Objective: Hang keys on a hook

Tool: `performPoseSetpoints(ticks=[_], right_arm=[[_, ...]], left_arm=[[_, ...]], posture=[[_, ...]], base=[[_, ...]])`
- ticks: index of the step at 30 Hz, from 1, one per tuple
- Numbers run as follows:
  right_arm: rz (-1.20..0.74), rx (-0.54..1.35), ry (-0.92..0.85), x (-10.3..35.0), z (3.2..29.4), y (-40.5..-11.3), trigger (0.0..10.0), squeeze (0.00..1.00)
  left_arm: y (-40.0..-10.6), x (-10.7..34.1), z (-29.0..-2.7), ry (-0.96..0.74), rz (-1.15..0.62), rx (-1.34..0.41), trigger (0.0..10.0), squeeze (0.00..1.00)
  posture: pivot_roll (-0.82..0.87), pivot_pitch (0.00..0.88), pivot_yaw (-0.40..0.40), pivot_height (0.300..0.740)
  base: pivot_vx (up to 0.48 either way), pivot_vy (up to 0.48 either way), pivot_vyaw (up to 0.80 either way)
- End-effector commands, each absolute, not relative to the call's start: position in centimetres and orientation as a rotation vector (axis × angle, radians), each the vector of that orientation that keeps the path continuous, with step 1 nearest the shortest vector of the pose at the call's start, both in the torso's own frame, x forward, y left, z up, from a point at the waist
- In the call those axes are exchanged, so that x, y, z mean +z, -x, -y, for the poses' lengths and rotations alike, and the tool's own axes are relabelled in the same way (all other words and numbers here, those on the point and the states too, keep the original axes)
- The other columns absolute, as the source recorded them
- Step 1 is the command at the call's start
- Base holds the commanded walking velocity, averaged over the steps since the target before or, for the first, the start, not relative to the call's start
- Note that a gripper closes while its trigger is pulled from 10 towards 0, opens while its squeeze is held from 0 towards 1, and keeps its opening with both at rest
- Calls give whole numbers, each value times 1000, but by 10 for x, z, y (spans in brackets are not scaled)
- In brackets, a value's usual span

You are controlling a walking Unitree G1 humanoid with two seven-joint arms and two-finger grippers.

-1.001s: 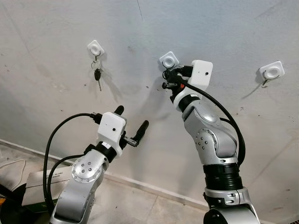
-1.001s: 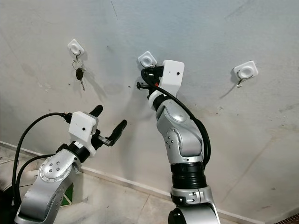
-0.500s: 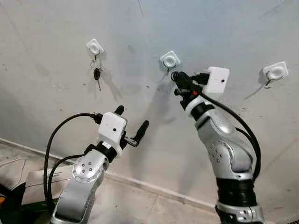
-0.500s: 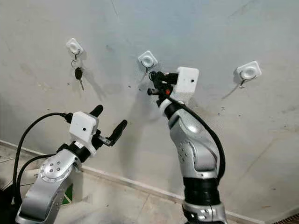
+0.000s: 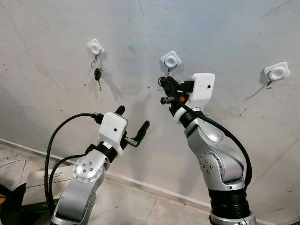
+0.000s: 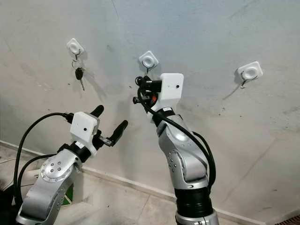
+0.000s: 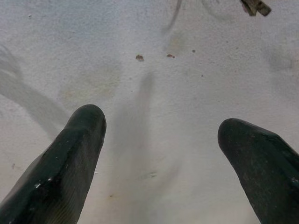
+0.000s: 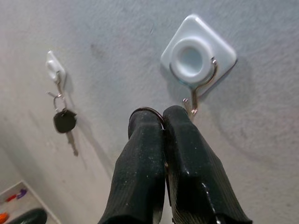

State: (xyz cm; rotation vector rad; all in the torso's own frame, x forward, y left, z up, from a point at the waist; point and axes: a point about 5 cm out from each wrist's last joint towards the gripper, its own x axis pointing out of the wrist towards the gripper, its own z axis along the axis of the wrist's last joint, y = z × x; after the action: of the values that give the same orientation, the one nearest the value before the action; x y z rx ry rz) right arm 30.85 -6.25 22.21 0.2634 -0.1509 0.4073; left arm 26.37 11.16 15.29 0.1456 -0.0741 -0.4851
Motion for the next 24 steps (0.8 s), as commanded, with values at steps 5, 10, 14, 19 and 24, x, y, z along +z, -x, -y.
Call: performPoseSetpoints(ticks=[5, 10, 14, 19, 24], right_arm=[[125, 342, -234, 224, 58, -316, 10000, 0], [118, 314, -218, 225, 56, -319, 10000, 0], [115, 300, -211, 225, 55, -321, 10000, 0], [119, 292, -224, 228, 53, -323, 10000, 0], [126, 275, -250, 230, 57, -325, 10000, 0]], left_arm=[[-265, 154, -112, -155, 79, -480, 10000, 0], [-265, 154, -111, -153, 79, -480, 10000, 0], [-264, 154, -111, -152, 79, -479, 10000, 0], [-264, 154, -111, -150, 80, -479, 10000, 0], [-264, 154, -111, -148, 81, -476, 10000, 0]], posture=[[83, 0, 28, 740], [83, 0, 26, 740], [83, 0, 25, 740], [83, 0, 23, 740], [84, 0, 22, 740]], base=[[0, 0, 0], [0, 0, 0], [0, 0, 0], [0, 0, 0], [0, 0, 0]])
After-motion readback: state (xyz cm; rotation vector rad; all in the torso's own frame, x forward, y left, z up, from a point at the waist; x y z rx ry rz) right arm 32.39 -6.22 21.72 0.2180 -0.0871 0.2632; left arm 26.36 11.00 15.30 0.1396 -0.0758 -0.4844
